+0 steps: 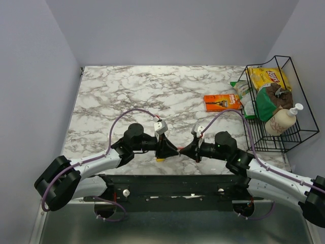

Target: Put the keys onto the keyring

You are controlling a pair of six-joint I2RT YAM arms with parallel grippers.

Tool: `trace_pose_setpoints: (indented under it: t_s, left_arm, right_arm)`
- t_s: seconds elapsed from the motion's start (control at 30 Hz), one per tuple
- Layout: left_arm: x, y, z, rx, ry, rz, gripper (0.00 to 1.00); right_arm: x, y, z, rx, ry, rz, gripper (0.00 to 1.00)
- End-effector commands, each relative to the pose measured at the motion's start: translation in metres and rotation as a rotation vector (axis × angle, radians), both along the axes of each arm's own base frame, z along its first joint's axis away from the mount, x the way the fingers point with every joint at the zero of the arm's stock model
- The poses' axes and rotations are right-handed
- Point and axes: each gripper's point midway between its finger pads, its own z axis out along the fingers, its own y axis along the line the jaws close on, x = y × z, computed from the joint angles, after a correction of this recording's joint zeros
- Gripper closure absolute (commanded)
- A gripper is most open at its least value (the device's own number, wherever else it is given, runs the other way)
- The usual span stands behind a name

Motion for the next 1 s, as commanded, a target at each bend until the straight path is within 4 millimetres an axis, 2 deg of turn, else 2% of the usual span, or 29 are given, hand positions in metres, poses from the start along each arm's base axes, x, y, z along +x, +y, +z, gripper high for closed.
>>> trace_pose_setpoints:
  t_s: [0.0,0.2,0.23,0.3,0.47,0.6,0.7,0.73,0.97]
  left_arm:
    - [-0.007,0.0,0.006,-0.031,-0.035,-0.036,0.62]
    - [-0.008,0.001,0.002,-0.029,-0.021,-0.031,0.62]
    - [-0.008,0.001,0.0,-0.026,-0.014,-0.032,0.65]
    - [-0.008,0.001,-0.002,-0.026,-0.007,-0.03,0.66]
    - [-0.006,0.0,-0.014,-0.007,0.01,-0.019,0.69]
    - [-0.004,-0.001,-0.016,-0.001,0.015,-0.011,0.77]
    - [-0.001,0.0,-0.016,-0.004,0.006,0.011,0.92]
    - [-0.001,-0.001,-0.016,-0.002,0.005,0.014,1.0]
    - [0.003,-0.002,-0.021,0.034,-0.014,0.054,1.0]
  right_arm:
    - [0.011,-0.005,0.001,0.033,-0.005,-0.044,0.99]
    - [0.015,-0.001,0.019,0.111,-0.01,-0.05,0.99]
    - [0.014,0.001,0.024,0.123,-0.016,-0.042,0.99]
    - [0.015,0.002,0.03,0.142,-0.027,-0.044,0.99]
    - [0.018,0.006,0.034,0.144,-0.025,-0.038,0.99]
    - [0.025,0.007,0.031,0.145,0.001,-0.075,0.99]
    - [0.03,0.006,0.036,0.175,0.011,-0.114,0.99]
    - [0.031,0.005,0.035,0.18,0.012,-0.126,0.99]
    - [0.038,0.001,0.045,0.228,0.018,-0.182,0.99]
